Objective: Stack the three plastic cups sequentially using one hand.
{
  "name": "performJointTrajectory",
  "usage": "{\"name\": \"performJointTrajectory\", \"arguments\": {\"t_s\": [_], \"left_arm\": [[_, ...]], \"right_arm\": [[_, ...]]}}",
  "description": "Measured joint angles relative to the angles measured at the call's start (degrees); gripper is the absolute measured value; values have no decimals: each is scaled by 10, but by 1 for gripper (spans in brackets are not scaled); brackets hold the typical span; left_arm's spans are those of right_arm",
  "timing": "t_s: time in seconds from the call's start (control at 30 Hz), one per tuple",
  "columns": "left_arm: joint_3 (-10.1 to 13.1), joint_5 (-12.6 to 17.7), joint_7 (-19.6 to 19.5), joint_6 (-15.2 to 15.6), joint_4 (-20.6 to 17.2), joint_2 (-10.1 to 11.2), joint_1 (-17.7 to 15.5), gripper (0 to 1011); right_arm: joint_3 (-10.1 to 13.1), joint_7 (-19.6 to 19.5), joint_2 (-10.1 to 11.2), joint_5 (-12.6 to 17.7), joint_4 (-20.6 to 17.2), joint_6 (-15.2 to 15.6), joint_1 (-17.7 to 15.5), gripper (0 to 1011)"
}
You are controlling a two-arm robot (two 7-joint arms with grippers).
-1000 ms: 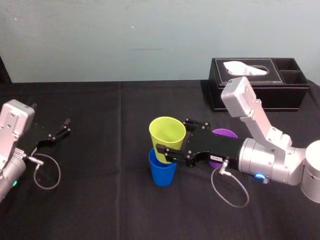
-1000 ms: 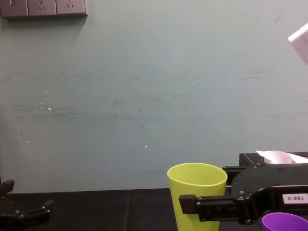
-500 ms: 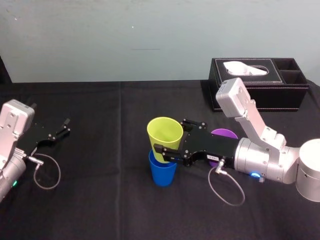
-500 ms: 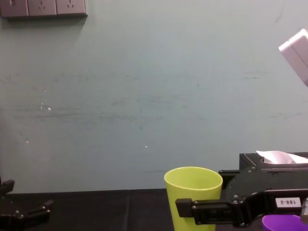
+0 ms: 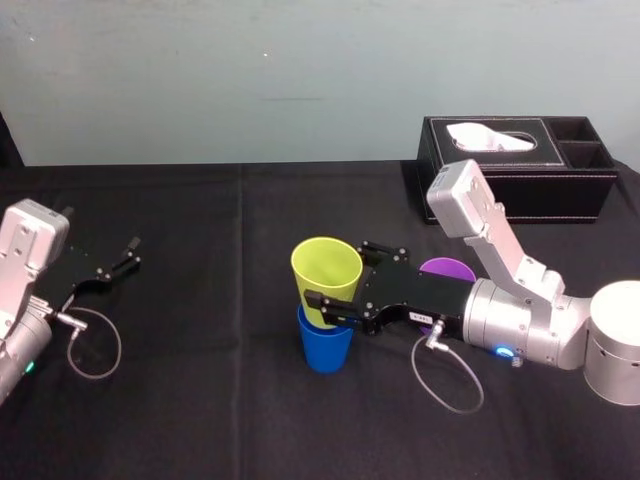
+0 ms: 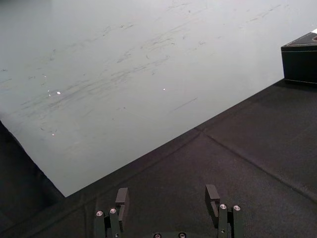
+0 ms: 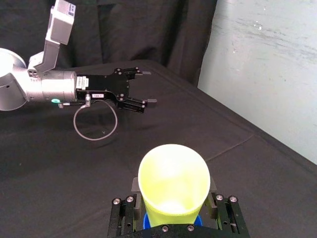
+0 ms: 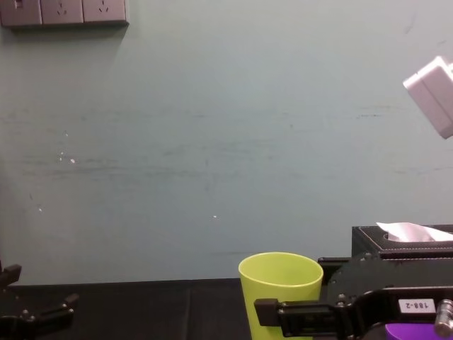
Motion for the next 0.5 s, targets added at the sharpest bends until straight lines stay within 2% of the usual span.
{"name": "performJointTrajectory", "arguments": {"t_s": [0.5], "left_arm": [[0,0,0,0,0,0,0,1010]], "right_arm": [[-3,3,-8,-2,21,-6,4,734]]}}
